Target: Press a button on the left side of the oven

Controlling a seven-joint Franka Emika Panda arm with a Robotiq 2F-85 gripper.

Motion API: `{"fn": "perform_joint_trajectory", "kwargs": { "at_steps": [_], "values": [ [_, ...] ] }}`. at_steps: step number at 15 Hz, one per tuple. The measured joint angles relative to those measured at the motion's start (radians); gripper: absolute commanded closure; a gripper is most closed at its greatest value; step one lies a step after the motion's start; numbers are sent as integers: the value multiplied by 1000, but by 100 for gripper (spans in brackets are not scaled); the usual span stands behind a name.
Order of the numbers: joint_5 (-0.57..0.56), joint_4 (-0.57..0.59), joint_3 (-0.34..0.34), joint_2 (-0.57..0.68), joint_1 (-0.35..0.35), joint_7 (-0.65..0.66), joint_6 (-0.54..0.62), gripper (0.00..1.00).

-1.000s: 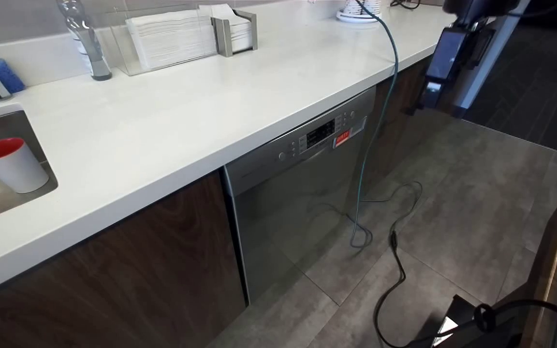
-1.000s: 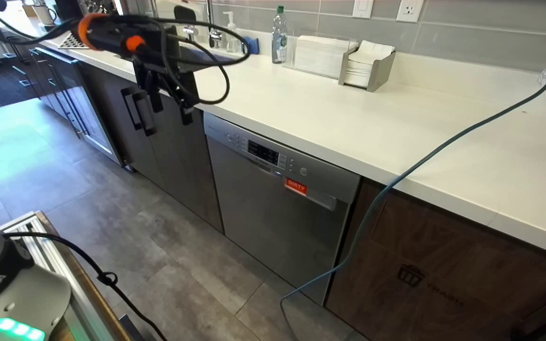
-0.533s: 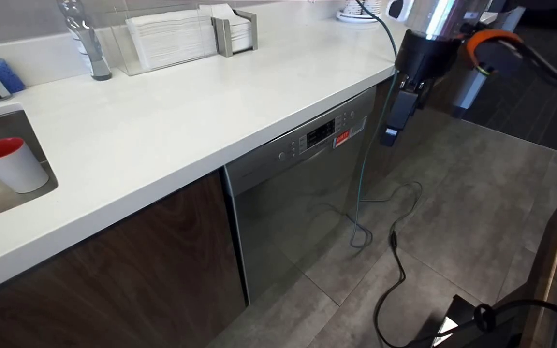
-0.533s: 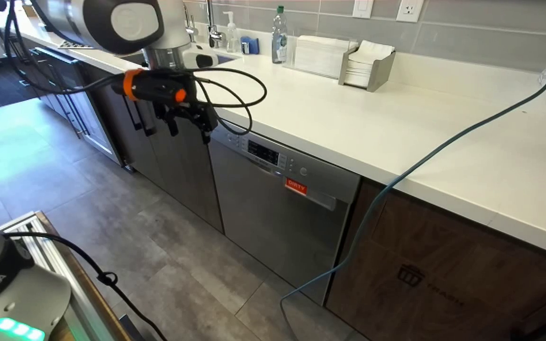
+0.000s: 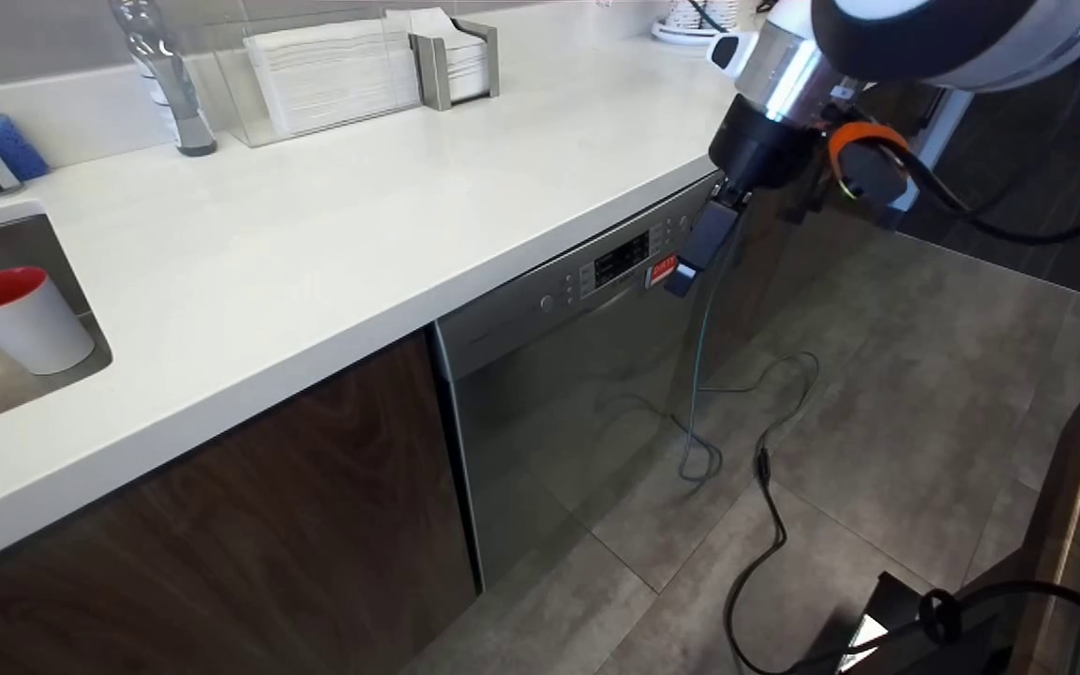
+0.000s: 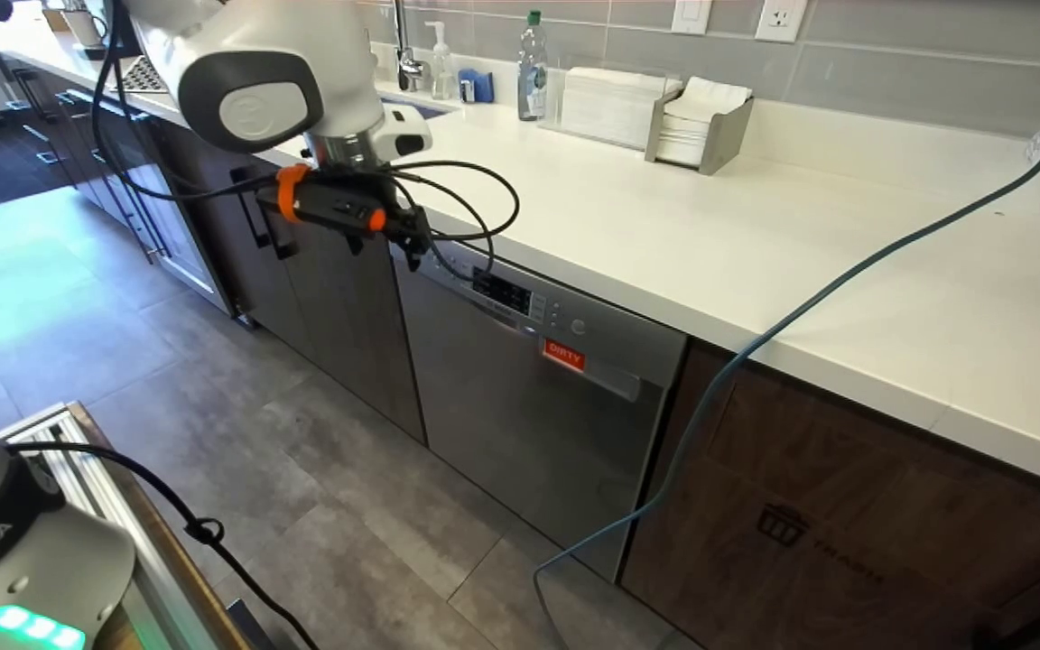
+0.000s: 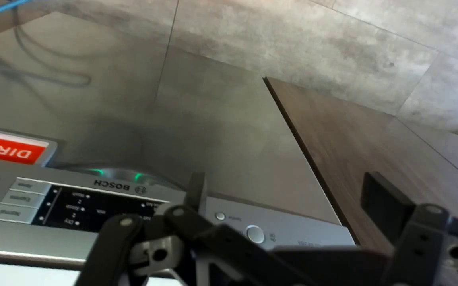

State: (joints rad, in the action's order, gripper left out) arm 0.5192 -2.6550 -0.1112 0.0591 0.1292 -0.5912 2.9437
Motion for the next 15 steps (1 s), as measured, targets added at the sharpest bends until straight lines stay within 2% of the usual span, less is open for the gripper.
{"fn": "perform_joint_trajectory", "kwargs": {
  "at_steps": [3,6,15],
  "values": [
    [233,61,-67,24,-23,-163,0,0],
    [421,102,-97,63,-48,-352,-21,0],
    [489,127,-100,101,-58,-424,-20,0]
  ]
}}
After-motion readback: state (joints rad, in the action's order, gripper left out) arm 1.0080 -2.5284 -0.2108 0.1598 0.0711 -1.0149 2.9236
